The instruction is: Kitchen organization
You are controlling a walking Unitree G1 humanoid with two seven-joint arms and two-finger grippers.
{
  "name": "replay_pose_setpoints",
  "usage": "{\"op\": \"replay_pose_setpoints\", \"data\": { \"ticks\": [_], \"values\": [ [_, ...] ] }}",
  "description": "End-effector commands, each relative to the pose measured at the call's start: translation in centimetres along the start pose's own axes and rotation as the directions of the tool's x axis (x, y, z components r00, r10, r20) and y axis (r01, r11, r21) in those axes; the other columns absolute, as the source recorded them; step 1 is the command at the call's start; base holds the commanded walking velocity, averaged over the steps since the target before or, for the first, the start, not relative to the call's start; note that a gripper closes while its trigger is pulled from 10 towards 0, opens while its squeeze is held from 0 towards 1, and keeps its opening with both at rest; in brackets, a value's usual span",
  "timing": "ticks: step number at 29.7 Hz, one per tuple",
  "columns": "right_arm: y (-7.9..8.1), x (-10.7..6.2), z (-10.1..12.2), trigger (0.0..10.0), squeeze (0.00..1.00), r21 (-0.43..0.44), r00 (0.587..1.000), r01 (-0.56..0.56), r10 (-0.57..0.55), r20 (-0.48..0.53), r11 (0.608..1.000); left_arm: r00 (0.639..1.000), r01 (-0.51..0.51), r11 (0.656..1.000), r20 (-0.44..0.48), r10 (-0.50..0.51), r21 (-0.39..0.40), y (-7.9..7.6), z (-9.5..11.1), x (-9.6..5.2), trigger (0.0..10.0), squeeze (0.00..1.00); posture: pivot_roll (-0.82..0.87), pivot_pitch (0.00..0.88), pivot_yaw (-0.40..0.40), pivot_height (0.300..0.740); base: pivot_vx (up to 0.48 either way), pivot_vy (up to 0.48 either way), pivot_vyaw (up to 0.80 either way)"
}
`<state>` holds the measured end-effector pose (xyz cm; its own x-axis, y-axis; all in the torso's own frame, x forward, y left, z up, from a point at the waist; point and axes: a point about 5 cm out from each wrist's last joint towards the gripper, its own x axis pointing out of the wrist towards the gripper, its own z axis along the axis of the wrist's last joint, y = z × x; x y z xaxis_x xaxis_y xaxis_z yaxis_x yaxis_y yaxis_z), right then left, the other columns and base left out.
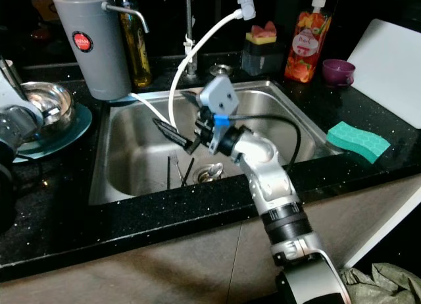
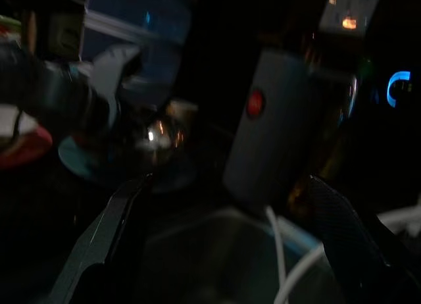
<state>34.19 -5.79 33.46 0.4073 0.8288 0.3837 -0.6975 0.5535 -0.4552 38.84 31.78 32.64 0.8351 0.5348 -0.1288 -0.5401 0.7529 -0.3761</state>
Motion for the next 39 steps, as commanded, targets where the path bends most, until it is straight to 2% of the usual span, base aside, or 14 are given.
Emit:
{"op": "replay_pose_setpoints", "data": {
  "ticks": [1,3,4,12,18,21,23,24,25,26,29,32,36,39],
  "values": [
    [-0.2,0.1,0.8,10.0,0.00,-0.007,1.000,0.003,-0.003,0.018,1.000,1.000,-0.015,1.000,0.011,0.015,0.004,0.7,0.5,0.1,0.0,0.00,0.04,0.148,-0.025,0.740,0.000,0.000,0.00],
    [-0.2,0.1,0.8,10.0,0.00,-0.008,1.000,0.005,-0.004,0.020,1.000,0.999,-0.017,0.999,0.031,0.016,0.028,0.7,0.8,0.0,1.3,0.00,0.04,0.147,-0.026,0.740,0.000,0.000,0.00],
    [-0.2,0.1,0.9,10.0,0.00,-0.010,1.000,0.007,-0.007,0.023,1.000,0.998,-0.020,0.998,0.063,0.016,0.063,0.6,1.3,0.0,10.0,0.00,0.04,0.146,-0.027,0.740,0.000,0.000,0.00],
    [-0.4,-0.2,1.3,10.0,0.00,-0.011,0.998,0.043,-0.042,0.035,0.999,0.974,-0.013,0.977,0.225,-0.035,0.211,-1.3,4.1,-0.9,10.0,0.00,0.04,0.141,-0.026,0.740,0.000,0.000,0.00],
    [-1.2,-1.3,1.8,10.0,0.00,-0.016,0.995,0.096,-0.095,0.014,0.995,0.873,0.183,0.862,0.325,-0.363,0.472,-6.2,6.9,-3.3,10.0,0.00,0.04,0.137,-0.026,0.740,0.000,0.000,0.00],
    [-1.7,-2.1,1.8,10.0,0.00,-0.039,0.994,0.111,-0.112,-0.009,0.993,0.798,0.319,0.768,0.280,-0.533,0.555,-7.8,7.1,-4.3,10.0,0.00,0.04,0.134,-0.030,0.740,0.000,0.000,0.00],
    [-2.3,-3.1,1.7,10.0,0.00,-0.062,0.991,0.127,-0.129,-0.035,0.990,0.665,0.487,0.595,0.170,-0.727,0.639,-9.4,6.1,-5.7,10.0,0.00,0.04,0.132,-0.034,0.740,0.000,0.000,0.00],
    [-2.3,-3.1,1.7,10.0,0.00,-0.062,0.991,0.127,-0.129,-0.035,0.990,0.665,0.487,0.595,0.170,-0.727,0.639,-9.4,6.1,-5.7,10.0,0.00,0.04,0.132,-0.034,0.740,0.000,0.000,0.00],
    [-2.5,-3.7,1.8,10.0,0.00,-0.069,0.990,0.127,-0.130,-0.048,0.990,0.594,0.560,0.489,0.088,-0.800,0.669,-9.9,5.1,-6.3,10.0,0.00,0.04,0.132,-0.034,0.740,0.000,0.000,0.00],
    [-2.5,-3.7,1.8,10.0,0.00,-0.069,0.990,0.127,-0.130,-0.048,0.990,0.594,0.560,0.489,0.088,-0.800,0.669,-9.9,5.1,-6.3,10.0,0.00,0.04,0.132,-0.034,0.740,0.000,0.000,0.00],
    [-2.6,-4.8,2.2,10.0,0.00,-0.076,0.992,0.098,-0.103,-0.072,0.992,0.493,0.646,0.286,-0.100,-0.864,0.708,-10.4,2.1,-7.2,10.0,0.00,0.03,0.129,-0.028,0.740,0.000,0.000,0.00],
    [-2.7,-6.4,2.3,10.0,0.00,-0.095,0.985,0.089,-0.102,-0.138,0.992,0.418,0.705,0.175,-0.204,-0.885,0.687,-10.7,-0.2,-7.6,10.0,0.00,0.03,0.125,-0.029,0.740,0.000,0.000,0.00],
    [-3.2,-7.5,1.2,10.0,0.00,-0.111,0.963,0.119,-0.142,-0.230,0.987,0.382,0.729,0.128,-0.243,-0.892,0.673,-11.2,-1.4,-7.9,10.0,0.00,0.02,0.123,-0.032,0.740,0.000,0.000,0.00],
    [-4.3,-9.8,-1.8,10.0,0.00,-0.130,0.866,0.247,-0.279,-0.415,0.960,0.382,0.729,0.113,-0.264,-0.886,0.675,-12.5,-4.2,-7.9,10.0,0.00,0.02,0.121,-0.032,0.740,0.000,0.000,0.00]
  ]
}}
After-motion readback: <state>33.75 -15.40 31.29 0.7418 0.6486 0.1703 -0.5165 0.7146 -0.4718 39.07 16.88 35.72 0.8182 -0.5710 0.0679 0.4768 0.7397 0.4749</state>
